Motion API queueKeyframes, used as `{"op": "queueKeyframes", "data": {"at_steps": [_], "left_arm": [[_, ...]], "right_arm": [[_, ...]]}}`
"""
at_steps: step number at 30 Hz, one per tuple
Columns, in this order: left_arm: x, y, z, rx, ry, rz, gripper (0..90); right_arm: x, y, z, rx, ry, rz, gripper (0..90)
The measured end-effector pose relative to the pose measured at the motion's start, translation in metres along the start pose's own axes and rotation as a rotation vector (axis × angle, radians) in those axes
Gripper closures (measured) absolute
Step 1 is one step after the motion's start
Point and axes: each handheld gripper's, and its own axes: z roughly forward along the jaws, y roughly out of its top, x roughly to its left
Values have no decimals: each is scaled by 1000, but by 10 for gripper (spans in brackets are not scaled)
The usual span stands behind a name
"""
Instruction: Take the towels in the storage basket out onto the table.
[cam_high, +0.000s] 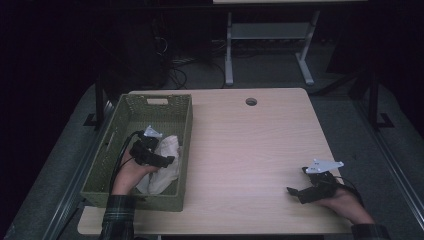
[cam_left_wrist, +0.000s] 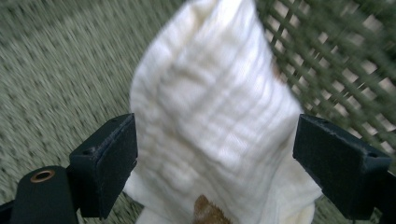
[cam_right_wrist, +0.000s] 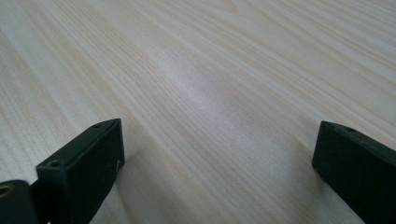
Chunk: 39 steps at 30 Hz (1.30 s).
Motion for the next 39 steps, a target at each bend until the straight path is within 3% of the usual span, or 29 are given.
{"op": "queueKeyframes", "data": {"at_steps": [3,8,10,13,19,28,29,31,32,35,36,38,39], "left_arm": [[-1,0,3,20,21,4,132],[1,-2,9,48,11,-15,132],[0,-3,16,92,-4,-24,133],[-1,-4,20,111,-6,-31,133],[-3,-8,30,173,18,-32,136],[-2,-8,30,205,5,-23,156],[-2,-8,30,210,14,-20,185],[-4,-7,28,219,30,-21,329],[-4,-7,26,227,36,-19,329],[-5,-5,22,254,39,-15,580],[-4,-4,21,262,33,-15,580],[-3,-4,19,265,14,-21,688],[-3,-3,18,265,0,-27,688]], "right_arm": [[0,0,0,0,0,0,18],[1,0,0,3,3,3,18],[1,0,0,3,3,3,18],[1,0,0,3,3,3,18],[1,0,0,2,3,-3,18],[1,0,0,2,3,-3,18],[1,0,0,2,3,-3,18],[1,0,0,2,3,-3,18],[1,0,0,2,3,-2,18],[1,0,0,2,3,-3,18],[1,0,0,2,3,-3,18],[1,0,0,2,3,-3,18],[1,0,0,2,3,-3,18]]}}
